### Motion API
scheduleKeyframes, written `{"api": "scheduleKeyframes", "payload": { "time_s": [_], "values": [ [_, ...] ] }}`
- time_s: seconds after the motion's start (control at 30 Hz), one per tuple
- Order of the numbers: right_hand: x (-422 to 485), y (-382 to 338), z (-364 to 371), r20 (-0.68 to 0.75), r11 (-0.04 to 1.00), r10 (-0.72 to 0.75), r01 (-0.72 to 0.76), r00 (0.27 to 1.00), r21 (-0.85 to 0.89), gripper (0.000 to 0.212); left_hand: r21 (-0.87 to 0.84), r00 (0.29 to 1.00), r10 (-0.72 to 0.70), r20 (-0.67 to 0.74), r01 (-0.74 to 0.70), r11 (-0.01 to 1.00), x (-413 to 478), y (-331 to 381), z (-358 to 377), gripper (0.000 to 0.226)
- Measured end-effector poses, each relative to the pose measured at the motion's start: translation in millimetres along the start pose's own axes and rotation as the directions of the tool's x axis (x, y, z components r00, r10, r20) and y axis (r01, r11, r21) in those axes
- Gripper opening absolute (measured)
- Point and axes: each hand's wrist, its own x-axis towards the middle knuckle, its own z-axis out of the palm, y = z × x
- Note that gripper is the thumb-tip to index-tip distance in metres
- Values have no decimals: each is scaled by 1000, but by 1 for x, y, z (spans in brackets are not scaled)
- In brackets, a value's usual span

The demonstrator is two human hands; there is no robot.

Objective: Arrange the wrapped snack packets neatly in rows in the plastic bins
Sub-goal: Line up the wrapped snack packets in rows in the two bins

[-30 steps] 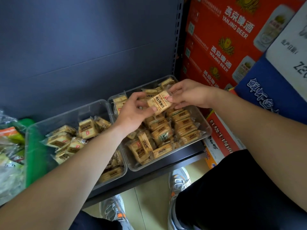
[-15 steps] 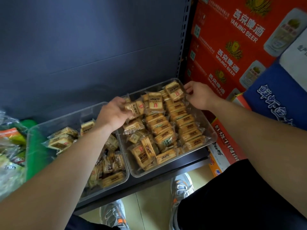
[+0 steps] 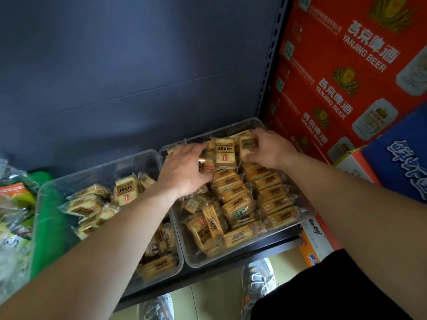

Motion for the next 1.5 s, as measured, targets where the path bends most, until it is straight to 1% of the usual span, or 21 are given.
{"api": "scheduleKeyframes", "payload": {
  "time_s": [0.07,0.1,0.2,0.3,0.33,0.4,0.47,0.5,0.6,0.67,0.73,0.8,0.87,0.93,1.0,1.07,1.13,1.2,1.33,1.4,1.5],
  "values": [
    [-3,3,-5,-2,999,25,-25,1000,-37,69,78,997,43,63,-48,996,7,4,6,90],
    [-4,5,-7,12,999,26,-26,1000,-48,67,109,994,62,94,-72,991,8,6,8,89],
    [-6,13,-13,78,999,0,3,997,-42,56,106,979,121,162,-139,985,10,13,13,73],
    [-5,16,-17,57,1000,-29,29,998,-10,33,26,977,153,148,-159,987,9,14,13,48],
    [-5,15,-17,47,999,-34,34,998,-6,32,-7,978,156,140,-157,988,9,13,12,41],
    [-5,11,-16,40,999,-43,44,998,-10,45,-64,978,168,120,-162,985,7,8,8,32],
    [-6,6,-15,30,999,-51,51,998,-3,54,-108,980,182,76,-173,979,4,4,-1,33],
    [-5,3,-16,11,998,-59,59,998,7,53,-137,984,175,32,-169,976,2,3,-9,34],
    [-8,-13,-18,-65,991,-109,114,992,72,39,-253,986,85,-143,-119,960,-11,-11,-45,32],
    [-12,-33,-17,-89,980,-161,170,983,107,38,-282,981,3,-194,-59,958,-32,-30,-70,26],
    [-18,-60,-13,-92,964,-228,237,969,117,35,-326,981,-113,-158,56,944,-60,-58,-84,20],
    [-21,-92,-5,-85,946,-294,303,952,115,31,-355,968,-243,-67,204,912,-94,-92,-89,21],
    [-25,-128,7,-69,923,-361,367,930,114,28,-309,948,-318,21,309,899,-130,-127,-90,23],
    [-31,-160,20,-40,896,-429,431,902,108,26,-285,933,-356,44,353,891,-159,-155,-92,25],
    [-39,-188,37,22,861,-507,505,862,69,28,-324,910,-411,51,404,855,-186,-177,-94,15],
    [-44,-209,55,106,826,-561,563,821,11,32,-348,898,-439,37,424,836,-199,-201,-93,13],
    [-43,-223,73,188,808,-570,587,800,-52,33,-315,892,-448,66,445,839,-199,-220,-87,18],
    [-37,-232,90,254,808,-545,581,799,-94,38,-258,898,-430,99,440,860,-189,-231,-81,29],
    [-16,-246,120,304,806,-502,565,810,-176,63,-96,925,-367,102,376,921,-166,-250,-72,48],
    [-5,-256,134,312,761,-519,596,796,-256,72,-20,935,-346,74,349,937,-154,-261,-69,52],
    [12,-275,155,388,647,-562,681,730,-344,74,118,946,-320,45,313,942,-133,-275,-62,59]
  ]
}}
